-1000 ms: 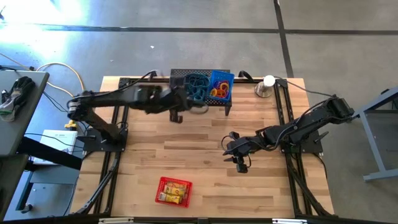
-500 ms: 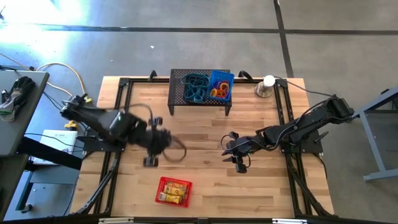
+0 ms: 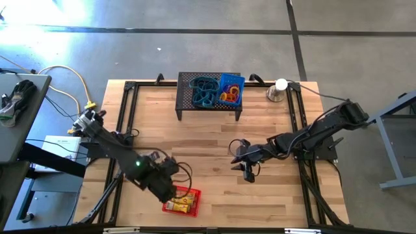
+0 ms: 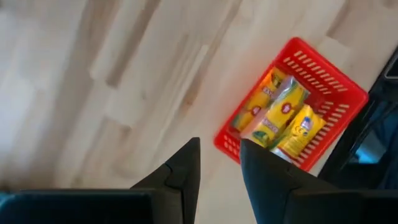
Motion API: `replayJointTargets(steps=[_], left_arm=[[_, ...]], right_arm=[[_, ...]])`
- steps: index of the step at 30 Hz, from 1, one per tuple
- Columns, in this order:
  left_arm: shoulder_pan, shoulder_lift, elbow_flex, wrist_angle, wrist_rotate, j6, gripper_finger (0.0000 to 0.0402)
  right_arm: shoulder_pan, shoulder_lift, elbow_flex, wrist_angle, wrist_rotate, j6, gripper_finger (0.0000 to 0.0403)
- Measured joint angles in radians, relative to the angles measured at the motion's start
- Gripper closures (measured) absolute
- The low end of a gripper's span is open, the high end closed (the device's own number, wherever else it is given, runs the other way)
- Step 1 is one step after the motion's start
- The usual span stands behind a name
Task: Pick & Place Office Desk Supplies
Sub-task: Put the red bin with crayon boxes on the shelf
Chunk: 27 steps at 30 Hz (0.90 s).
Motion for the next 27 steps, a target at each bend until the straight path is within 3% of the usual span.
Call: replayJointTargets(steps=[10,16,20,27], left_arm=[[-0.060,0.117,-0.001,-0.023,0.181,-0.351,0.0293],[-0.131,0.111,-0.037,-0.038,0.075,-0.577,0.0293],[-0.184,0.109,-0.093,-0.017,0.062,-0.764,0.0293],[-0.203,0.109,-0.176,0.129,0.032,-0.811,0.0293]], right_arm=[[0.079,0.061,0.000,0.127,0.030,0.032,0.0292],[0.142,0.062,0.000,0.218,0.030,0.032,0.0292],[0.196,0.062,0.000,0.319,0.047,0.027,0.0292],[0.252,0.062,0.000,0.423,0.178,0.020,0.0292]])
